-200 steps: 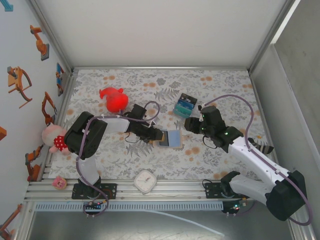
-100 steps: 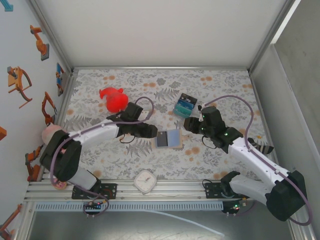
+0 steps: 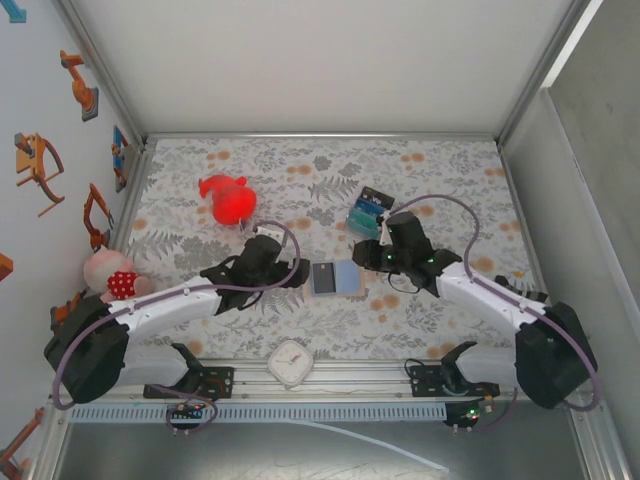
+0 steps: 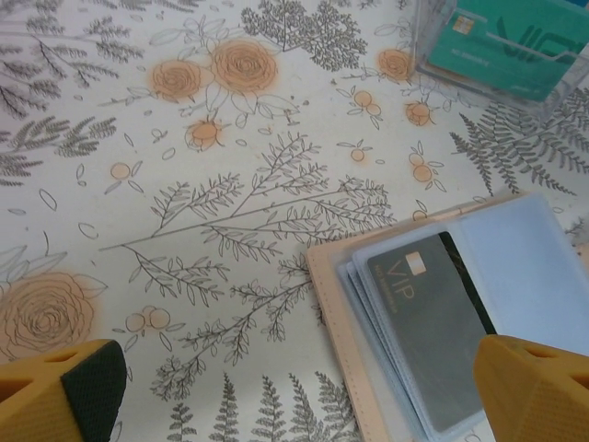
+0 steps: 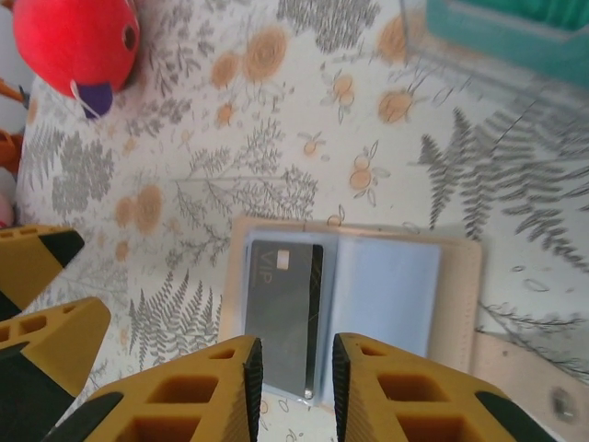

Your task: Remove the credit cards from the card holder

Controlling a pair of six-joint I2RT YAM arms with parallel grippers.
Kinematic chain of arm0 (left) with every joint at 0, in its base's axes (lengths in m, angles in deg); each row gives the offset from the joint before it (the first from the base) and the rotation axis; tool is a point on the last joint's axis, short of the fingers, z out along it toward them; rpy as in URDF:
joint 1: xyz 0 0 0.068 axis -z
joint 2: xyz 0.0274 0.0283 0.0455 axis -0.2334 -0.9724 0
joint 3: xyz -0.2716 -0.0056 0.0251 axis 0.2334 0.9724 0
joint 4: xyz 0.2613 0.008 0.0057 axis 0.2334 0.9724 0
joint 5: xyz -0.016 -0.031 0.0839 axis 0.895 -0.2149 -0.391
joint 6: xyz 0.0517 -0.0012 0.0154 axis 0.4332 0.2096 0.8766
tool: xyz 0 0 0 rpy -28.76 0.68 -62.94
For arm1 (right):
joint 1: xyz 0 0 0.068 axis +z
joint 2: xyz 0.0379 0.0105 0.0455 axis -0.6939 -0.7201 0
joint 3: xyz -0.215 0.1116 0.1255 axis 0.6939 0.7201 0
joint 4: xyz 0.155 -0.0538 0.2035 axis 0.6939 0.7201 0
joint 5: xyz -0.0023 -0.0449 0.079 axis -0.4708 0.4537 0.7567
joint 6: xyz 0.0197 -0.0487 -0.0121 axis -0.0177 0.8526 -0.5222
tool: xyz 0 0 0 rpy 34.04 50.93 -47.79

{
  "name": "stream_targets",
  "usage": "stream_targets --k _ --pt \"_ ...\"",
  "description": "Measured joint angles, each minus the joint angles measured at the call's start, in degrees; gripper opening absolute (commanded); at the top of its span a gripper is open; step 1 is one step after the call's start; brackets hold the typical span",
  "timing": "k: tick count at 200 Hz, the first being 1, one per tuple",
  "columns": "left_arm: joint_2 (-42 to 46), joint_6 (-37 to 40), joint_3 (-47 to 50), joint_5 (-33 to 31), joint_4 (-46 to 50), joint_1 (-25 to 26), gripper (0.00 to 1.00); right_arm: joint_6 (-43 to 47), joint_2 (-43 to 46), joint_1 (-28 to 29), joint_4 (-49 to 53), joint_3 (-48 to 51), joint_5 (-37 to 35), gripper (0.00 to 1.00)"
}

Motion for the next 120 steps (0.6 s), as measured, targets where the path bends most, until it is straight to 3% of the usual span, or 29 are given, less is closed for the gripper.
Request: stream_targets --k 43,120 --pt "-7.21 1.22 -0.92 -5.53 -2.62 2.91 0.97 -0.94 -8.15 2.75 -2.6 -0.09 3.87 0.25" --pt "-16.46 1.2 -5.6 -7.54 -2.54 4.11 0.97 -2.21 -15.37 3.45 -5.64 -0.96 6.88 0.2"
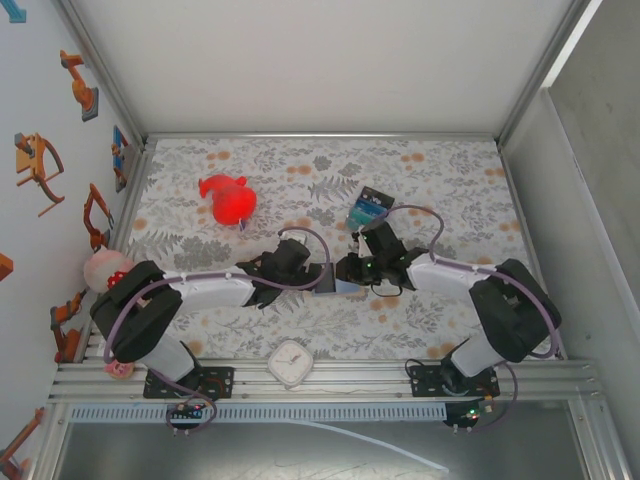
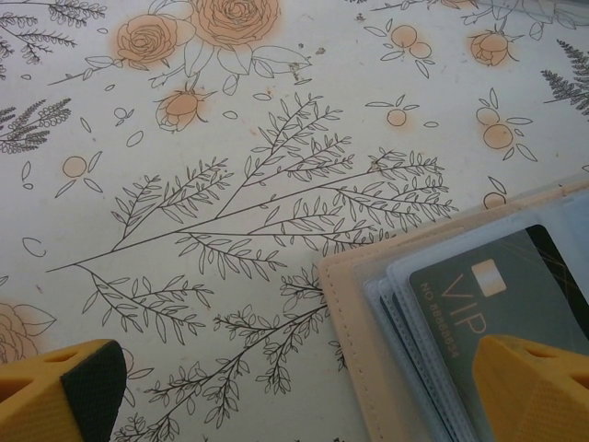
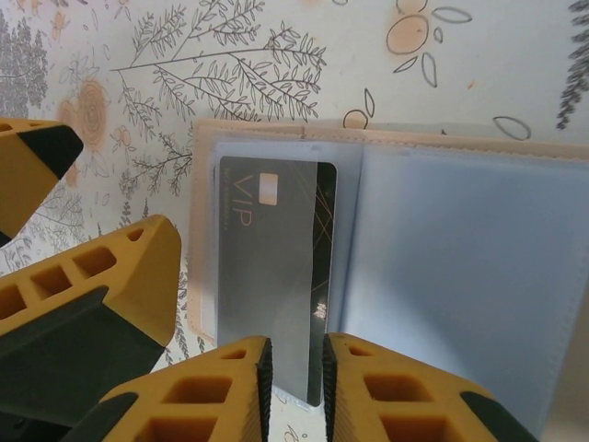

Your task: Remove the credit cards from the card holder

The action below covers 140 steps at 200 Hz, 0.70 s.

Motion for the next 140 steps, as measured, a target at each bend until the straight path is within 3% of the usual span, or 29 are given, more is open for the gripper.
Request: stream_targets --k 140 --pt "-4.26 0.46 -2.29 -2.34 3.06 0.72 0.97 -0.28 -6.05 0.07 -1.07 -1.51 0.76 0.17"
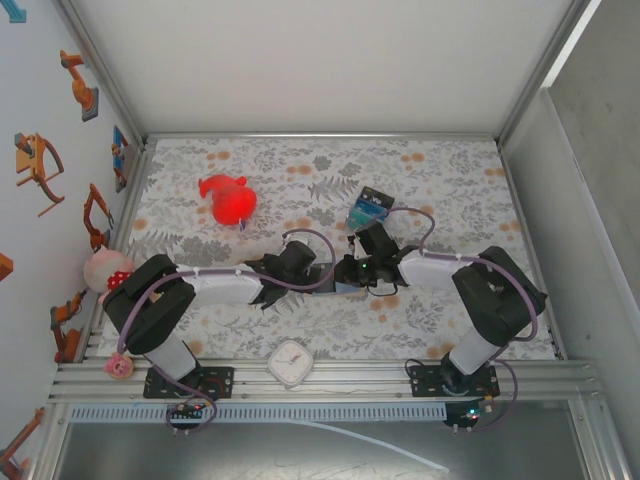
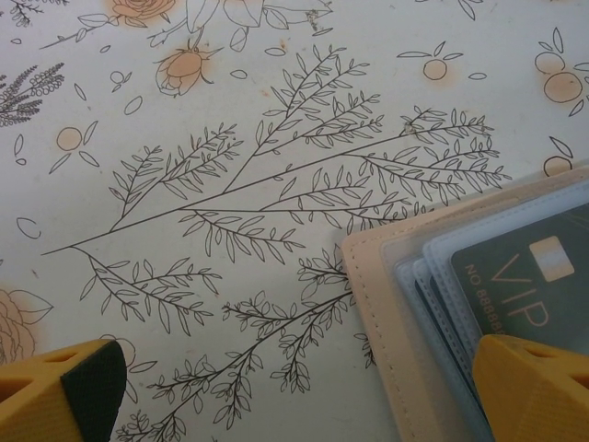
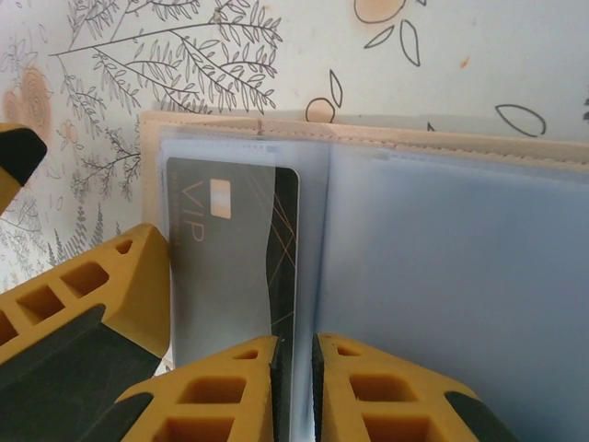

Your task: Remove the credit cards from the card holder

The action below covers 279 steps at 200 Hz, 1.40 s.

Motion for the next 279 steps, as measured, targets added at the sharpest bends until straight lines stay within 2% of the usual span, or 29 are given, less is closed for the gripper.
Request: stream_targets --k 75,133,279 --pt "-0.74 0.04 -1.66 -1.36 2.43 1.03 0.97 -1.88 -2.12 0.0 -3.06 0.0 0.87 0.14" --pt "-0.74 0.37 -1.9 -2.78 3.43 1.11 0.97 -2.62 -2.34 -0.02 -3.96 0.0 1.36 0.0" --pt "-0.48 0.33 -1.97 -3.15 3.58 1.22 0.97 -1.49 -0.7 -0.57 -2.58 0.22 -0.76 0.0"
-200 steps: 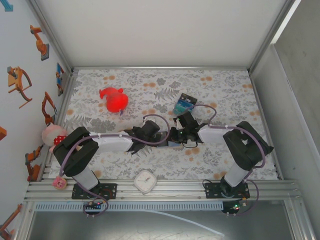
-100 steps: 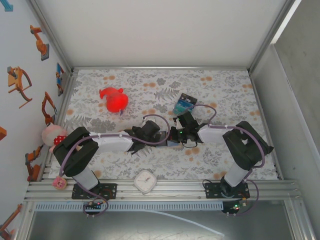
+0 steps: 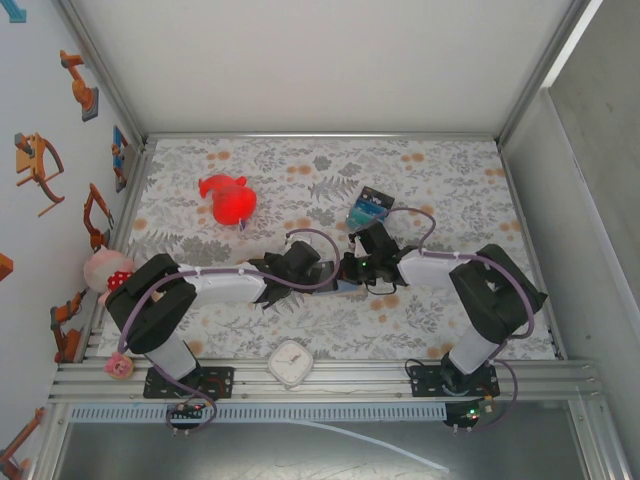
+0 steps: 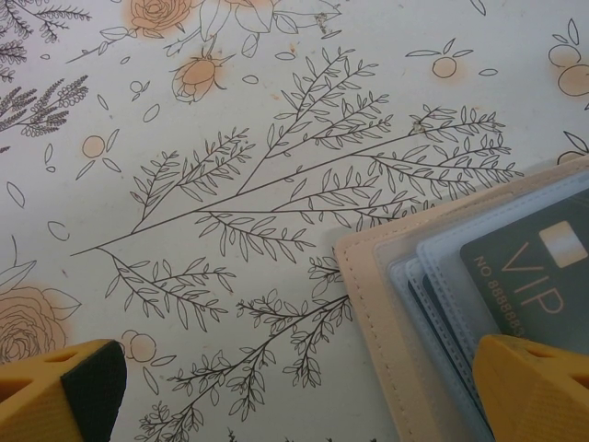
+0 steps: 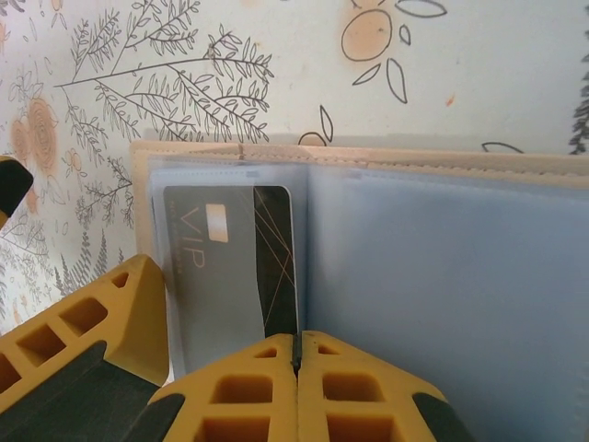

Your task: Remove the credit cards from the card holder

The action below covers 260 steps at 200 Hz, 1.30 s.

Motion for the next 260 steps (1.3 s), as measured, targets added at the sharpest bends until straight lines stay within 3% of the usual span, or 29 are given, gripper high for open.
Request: stream_targets --k 79,118,260 --pt "0.42 0.07 0.0 0.22 -0.02 0.0 0.97 0.7 1.62 -0.04 1.6 0.02 -1.66 0.0" --pt "0.42 0.09 0.0 0.39 -0.07 0.0 0.97 0.26 1.62 -0.52 0.44 0.66 -1.16 0.17" --pt "-0.2 0.11 -0.48 0.48 0.52 0.0 0.97 -4.13 -1.66 -2.89 -11.13 4.87 6.1 0.19"
